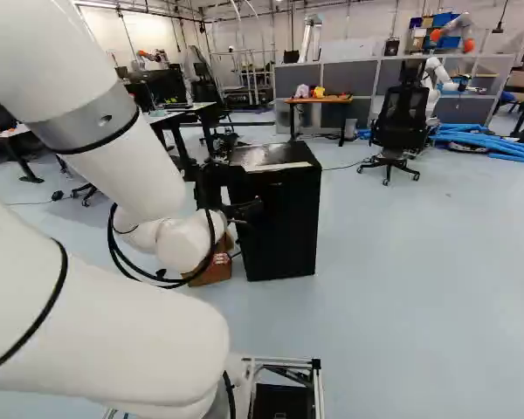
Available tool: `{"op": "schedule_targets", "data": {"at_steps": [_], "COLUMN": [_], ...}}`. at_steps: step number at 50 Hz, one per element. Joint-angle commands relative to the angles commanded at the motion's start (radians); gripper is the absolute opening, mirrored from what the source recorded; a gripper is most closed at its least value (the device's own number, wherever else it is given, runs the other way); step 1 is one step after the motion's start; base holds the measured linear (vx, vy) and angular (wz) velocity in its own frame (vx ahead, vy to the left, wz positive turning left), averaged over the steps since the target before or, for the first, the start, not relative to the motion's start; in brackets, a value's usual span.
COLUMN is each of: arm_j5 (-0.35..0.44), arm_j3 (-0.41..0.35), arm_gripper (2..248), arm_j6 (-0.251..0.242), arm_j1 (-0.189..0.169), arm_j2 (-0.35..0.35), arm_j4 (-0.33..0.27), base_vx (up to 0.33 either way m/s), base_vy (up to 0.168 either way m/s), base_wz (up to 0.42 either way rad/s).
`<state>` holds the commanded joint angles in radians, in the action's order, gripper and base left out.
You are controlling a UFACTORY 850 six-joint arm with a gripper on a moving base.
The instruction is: Grab a drink from the fridge
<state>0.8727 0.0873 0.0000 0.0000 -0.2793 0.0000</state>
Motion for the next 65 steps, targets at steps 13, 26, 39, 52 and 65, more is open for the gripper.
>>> {"op": "schedule_targets", "data": {"at_steps": [13, 26, 39, 52, 65], "arm_j5": [0.0, 0.0, 0.0, 0.0, 0.0], "arm_j3": [0.0, 0.0, 0.0, 0.0, 0.0], "arm_gripper": [247, 247, 247, 247, 247], "arm_j6": [0.0, 0.0, 0.0, 0.0, 0.0], "arm_j1": [0.0, 0.0, 0.0, 0.0, 0.0], "arm_j2": [0.0, 0.0, 0.0, 0.0, 0.0], "arm_j4": [0.0, 0.0, 0.0, 0.0, 0.0], "base_vx": [0.09, 0.075, 0.039, 0.0, 0.0], "base_vy": [-0.038, -0.034, -0.014, 0.0, 0.0], "base_wz": [0.122, 0.112, 0.07, 0.0, 0.0]}}
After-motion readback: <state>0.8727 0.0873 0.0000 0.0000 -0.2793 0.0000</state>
